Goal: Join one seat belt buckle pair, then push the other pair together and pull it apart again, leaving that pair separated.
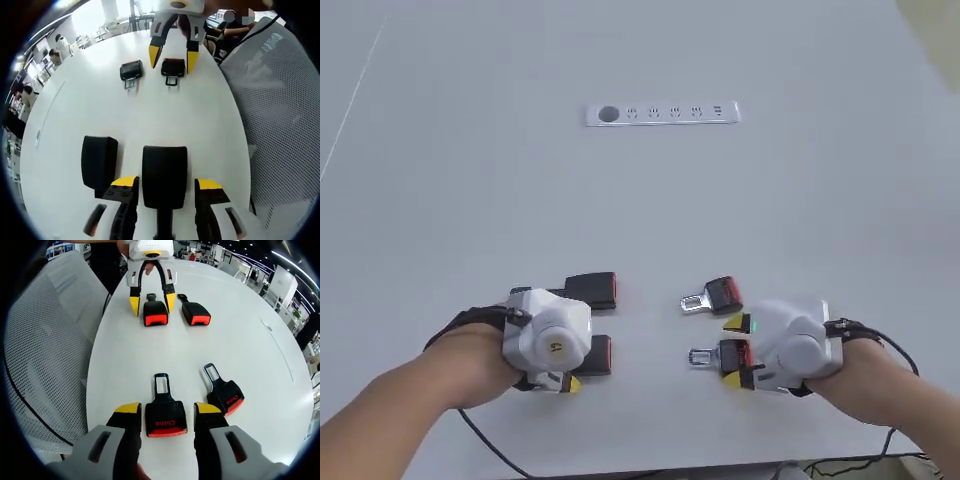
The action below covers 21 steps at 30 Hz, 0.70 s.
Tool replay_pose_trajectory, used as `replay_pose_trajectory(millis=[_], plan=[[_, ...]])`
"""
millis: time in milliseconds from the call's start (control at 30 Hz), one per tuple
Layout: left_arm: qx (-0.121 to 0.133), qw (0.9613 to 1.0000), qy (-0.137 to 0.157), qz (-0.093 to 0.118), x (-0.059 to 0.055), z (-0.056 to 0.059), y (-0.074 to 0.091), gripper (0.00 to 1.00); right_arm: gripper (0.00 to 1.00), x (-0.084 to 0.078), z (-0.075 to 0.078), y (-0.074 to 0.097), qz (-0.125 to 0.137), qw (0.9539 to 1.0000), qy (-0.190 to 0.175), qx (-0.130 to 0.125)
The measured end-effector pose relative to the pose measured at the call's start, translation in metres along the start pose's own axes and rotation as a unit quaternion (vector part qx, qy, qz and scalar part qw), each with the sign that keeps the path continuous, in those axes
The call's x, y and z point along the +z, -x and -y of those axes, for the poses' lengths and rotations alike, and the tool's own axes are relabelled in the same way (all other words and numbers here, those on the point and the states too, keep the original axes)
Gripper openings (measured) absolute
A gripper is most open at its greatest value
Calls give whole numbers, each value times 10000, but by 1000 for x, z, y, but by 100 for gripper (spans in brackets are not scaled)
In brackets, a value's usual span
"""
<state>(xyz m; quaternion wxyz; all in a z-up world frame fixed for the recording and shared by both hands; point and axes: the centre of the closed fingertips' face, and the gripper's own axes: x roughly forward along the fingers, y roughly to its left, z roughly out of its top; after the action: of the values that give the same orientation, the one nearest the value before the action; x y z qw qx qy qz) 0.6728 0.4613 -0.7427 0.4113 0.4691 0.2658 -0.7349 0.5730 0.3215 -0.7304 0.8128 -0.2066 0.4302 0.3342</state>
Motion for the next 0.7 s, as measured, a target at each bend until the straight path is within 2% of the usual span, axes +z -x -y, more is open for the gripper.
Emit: replay_pose_trajectory(millis=[167,200,300,467,500,567,700], plan=[[21,9996,54,286,14,0,13,50,41,13,1,6,147,9999,-30,-8],[36,9991,28,417,20,-1,18,50,41,16,3,7,166,9999,-18,-34],[137,9985,95,514,24,-9,24,50,41,25,8,10,272,9996,-20,-70],[224,9981,201,545,22,-19,25,50,41,35,16,8,358,9993,18,-109],[239,9974,321,601,22,-23,25,49,41,36,17,7,363,9993,31,-104],[276,9964,460,657,22,-29,26,49,40,35,20,5,324,9993,128,-126],[326,9961,489,658,21,-38,26,49,39,33,30,5,298,9993,142,-176]])
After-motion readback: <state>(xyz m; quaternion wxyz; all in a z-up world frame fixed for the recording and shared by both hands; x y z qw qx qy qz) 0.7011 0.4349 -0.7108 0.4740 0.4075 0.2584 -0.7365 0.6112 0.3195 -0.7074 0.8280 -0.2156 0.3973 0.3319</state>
